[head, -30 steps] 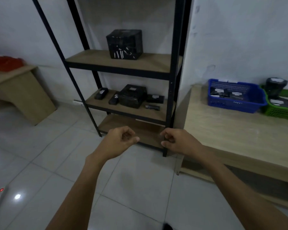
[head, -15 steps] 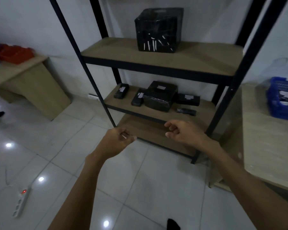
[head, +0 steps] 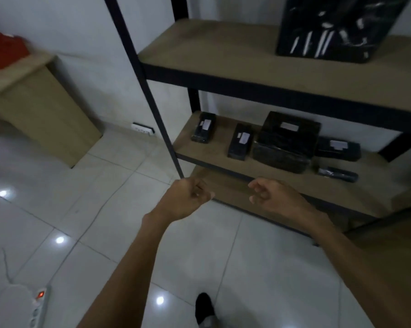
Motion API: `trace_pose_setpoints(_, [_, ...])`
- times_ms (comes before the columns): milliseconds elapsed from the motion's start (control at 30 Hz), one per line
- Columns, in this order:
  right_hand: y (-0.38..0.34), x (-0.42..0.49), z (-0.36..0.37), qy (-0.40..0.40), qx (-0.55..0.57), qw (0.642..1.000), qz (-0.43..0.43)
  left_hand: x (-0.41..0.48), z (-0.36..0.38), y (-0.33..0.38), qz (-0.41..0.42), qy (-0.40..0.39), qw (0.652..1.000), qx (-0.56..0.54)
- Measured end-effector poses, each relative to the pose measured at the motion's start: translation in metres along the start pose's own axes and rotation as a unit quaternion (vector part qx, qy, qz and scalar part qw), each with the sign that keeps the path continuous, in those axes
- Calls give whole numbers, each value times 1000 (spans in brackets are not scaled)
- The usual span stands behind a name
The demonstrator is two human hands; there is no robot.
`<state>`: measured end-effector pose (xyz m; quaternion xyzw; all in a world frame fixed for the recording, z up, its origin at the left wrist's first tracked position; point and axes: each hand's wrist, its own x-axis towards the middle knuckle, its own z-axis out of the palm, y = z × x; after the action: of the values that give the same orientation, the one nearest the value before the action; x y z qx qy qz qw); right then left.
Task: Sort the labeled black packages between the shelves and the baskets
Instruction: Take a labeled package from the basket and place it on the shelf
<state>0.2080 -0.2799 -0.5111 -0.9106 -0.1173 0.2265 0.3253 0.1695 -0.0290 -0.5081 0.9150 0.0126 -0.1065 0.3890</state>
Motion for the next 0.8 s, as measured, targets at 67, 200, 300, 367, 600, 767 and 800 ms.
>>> trace_pose_setpoints(67, [-12,35,17,-4,14,1000,13,34,-17,-26,-7,-21,1000,4])
trace_pose_setpoints(200, [-29,96,41,-8,21,999,28,93,-36,-62,-18,-39,999,2])
trace_pose_setpoints(300, [-34,143,55,-16,0,1000,23,135,-38,-90,-22,-34,999,16])
trace_pose_setpoints(367, [-28,180,67,-5,-25,1000,10,167,-31,-113,-3,-33,999,38])
trace_pose_setpoints(600, [0,309,118,26,-88,996,2,278,4,-199,46,-36,996,68])
trace_pose_setpoints(767, [14,382,141,85,-131,988,-8,326,35,-259,49,18,987,152])
trace_pose_setpoints(800, [14,396,143,97,-151,984,-18,330,40,-269,53,37,985,162])
